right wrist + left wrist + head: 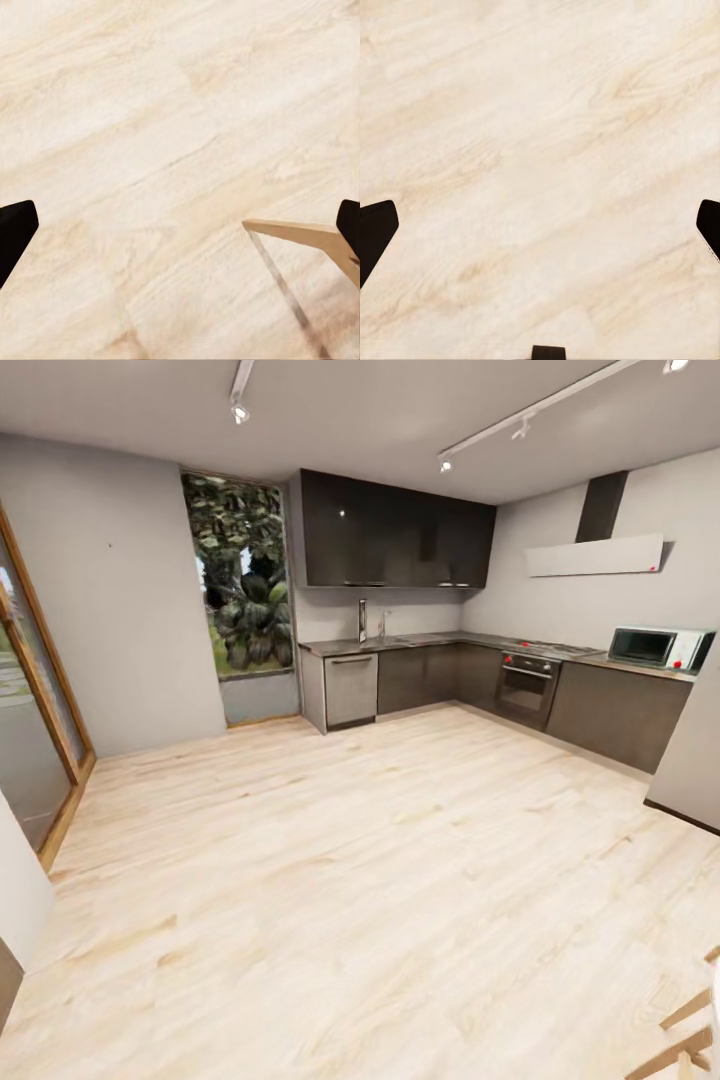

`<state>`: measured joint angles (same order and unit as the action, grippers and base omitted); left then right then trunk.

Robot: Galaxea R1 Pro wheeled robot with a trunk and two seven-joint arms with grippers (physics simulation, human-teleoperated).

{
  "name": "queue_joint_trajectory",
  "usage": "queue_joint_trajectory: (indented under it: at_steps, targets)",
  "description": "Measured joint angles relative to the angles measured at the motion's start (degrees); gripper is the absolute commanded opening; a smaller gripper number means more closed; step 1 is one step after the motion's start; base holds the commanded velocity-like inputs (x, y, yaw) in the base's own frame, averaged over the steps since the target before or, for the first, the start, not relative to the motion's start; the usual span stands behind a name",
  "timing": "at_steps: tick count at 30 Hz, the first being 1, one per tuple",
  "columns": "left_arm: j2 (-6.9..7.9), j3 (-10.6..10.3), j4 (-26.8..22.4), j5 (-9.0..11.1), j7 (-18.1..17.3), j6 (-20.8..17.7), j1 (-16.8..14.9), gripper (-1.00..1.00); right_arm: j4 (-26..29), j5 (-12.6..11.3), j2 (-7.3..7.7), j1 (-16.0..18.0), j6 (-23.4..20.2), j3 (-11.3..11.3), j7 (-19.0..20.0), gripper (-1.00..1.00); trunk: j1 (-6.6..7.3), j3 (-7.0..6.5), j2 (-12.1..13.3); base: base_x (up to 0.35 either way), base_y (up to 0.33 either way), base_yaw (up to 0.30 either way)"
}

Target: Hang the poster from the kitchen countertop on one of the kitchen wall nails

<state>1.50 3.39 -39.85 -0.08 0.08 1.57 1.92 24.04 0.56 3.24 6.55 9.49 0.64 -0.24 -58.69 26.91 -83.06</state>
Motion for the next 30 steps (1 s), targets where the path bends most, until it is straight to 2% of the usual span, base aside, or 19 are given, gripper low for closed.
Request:
queue_joint_trajectory:
  at_steps: [30]
  targets:
    - [0.0,0.0,0.0,0.0,0.0,0.0,0.0,1.0,0.0,0.0,0.0,0.01,0.0,0.02,0.0,1.0,0.0,0.0,0.0,0.338,0.0,0.0]
